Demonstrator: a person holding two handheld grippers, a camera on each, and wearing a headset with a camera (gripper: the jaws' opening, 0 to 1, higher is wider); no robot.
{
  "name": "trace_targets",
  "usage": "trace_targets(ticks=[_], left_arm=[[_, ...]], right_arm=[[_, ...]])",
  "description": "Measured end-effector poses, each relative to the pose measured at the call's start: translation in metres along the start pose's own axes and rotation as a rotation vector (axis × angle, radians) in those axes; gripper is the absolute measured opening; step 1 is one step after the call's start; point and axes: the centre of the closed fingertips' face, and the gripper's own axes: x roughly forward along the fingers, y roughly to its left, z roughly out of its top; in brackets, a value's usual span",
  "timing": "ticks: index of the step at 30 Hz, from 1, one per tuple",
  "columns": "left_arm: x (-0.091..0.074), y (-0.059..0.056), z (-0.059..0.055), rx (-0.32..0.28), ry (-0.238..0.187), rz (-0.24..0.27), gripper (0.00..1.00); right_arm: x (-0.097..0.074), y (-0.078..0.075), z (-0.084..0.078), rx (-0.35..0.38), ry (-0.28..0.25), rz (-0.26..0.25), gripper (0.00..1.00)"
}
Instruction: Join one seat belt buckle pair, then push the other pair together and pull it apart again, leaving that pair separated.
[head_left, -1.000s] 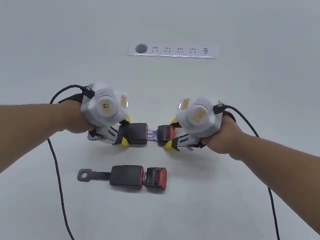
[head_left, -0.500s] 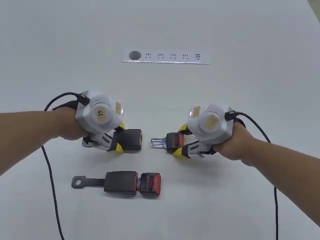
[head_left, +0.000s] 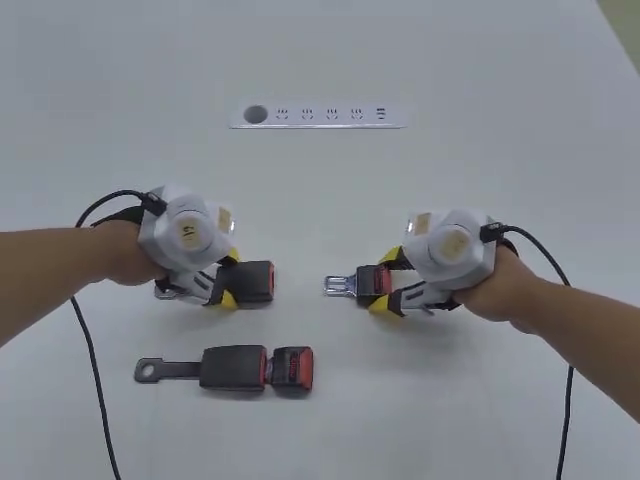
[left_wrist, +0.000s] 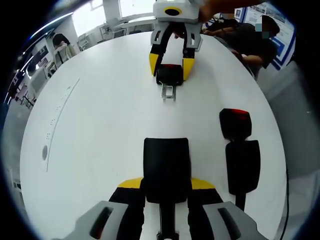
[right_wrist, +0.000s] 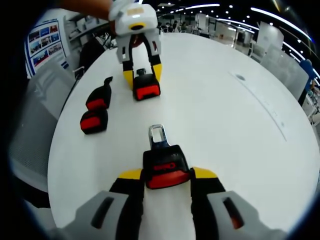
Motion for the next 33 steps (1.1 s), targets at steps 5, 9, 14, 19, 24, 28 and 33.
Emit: trace_targets(ticks=[5, 9, 14, 19, 24, 28, 33], left_arm=[[0.000, 0.000, 0.000, 0.005, 0.006, -0.002, 0.34], [0.000, -0.001, 0.000, 0.012, 0.013, -0.003, 0.34], [0.000, 0.000, -0.001, 0.013, 0.012, -0.004, 0.34], [0.001, 0.000, -0.002, 0.018, 0.015, -0.005, 0.34], [0.001, 0.000, -0.001, 0.025, 0.020, -0.005, 0.34], [0.000, -0.001, -0.001, 0.018, 0.041, -0.013, 0.36], [-0.006, -0.005, 0.006, -0.127, 0.011, 0.004, 0.60]], right_arm=[[-0.006, -0.002, -0.012, 0.006, 0.011, -0.005, 0.36], [-0.012, -0.002, -0.019, 0.015, 0.013, -0.009, 0.37], [-0.019, -0.004, -0.028, 0.022, 0.016, -0.019, 0.37], [-0.026, -0.005, -0.036, 0.033, 0.016, -0.024, 0.37], [-0.027, -0.006, -0.039, 0.035, 0.016, -0.025, 0.37], [-0.028, -0.006, -0.039, 0.049, 0.017, -0.030, 0.39], [-0.037, -0.015, -0.047, 0.115, 0.024, -0.128, 0.69]])
